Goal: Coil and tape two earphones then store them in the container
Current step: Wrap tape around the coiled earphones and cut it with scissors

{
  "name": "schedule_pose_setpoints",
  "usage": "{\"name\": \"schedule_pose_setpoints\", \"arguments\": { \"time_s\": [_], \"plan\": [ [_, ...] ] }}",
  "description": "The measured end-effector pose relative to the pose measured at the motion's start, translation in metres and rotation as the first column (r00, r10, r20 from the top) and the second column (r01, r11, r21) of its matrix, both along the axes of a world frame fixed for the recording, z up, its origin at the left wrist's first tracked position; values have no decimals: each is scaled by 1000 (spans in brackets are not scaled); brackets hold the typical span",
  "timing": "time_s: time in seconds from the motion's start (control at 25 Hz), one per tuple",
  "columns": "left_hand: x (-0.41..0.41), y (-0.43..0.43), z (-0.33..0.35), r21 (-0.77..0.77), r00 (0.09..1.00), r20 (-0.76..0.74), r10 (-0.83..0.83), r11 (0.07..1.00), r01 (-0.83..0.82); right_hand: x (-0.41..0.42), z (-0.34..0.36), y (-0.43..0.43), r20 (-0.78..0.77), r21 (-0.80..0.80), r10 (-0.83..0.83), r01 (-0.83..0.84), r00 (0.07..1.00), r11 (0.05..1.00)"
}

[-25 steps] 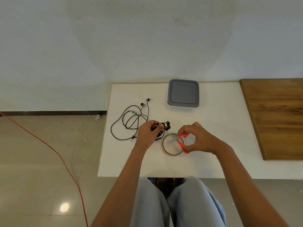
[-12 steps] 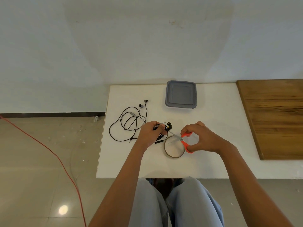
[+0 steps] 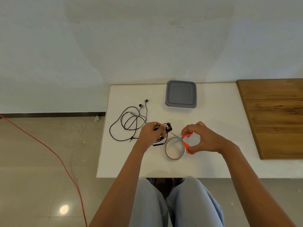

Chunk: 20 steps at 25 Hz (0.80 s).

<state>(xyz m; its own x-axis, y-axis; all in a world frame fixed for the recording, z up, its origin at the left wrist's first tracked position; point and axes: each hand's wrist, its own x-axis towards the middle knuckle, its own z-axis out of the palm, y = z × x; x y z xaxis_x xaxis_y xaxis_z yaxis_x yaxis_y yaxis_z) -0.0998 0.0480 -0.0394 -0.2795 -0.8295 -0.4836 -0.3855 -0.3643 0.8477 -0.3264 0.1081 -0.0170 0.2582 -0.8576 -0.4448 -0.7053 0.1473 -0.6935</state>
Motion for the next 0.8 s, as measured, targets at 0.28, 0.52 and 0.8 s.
{"name": "schedule_pose_setpoints", "arguments": {
  "time_s": [0.28, 0.52, 0.8],
  "plan": [
    [0, 2, 0, 80, 997, -74, -30, 996, 36, 2, 0, -5, 25, 57, 66, -67, 998, 996],
    [-1, 4, 5, 88, 995, -62, -81, 992, 86, 3, 1, -18, -2, 129, 137, -135, 991, 982],
    [0, 6, 8, 153, 993, -95, -73, 984, 87, 4, 7, -31, 16, 206, 195, -194, 981, 959]
  ]
}}
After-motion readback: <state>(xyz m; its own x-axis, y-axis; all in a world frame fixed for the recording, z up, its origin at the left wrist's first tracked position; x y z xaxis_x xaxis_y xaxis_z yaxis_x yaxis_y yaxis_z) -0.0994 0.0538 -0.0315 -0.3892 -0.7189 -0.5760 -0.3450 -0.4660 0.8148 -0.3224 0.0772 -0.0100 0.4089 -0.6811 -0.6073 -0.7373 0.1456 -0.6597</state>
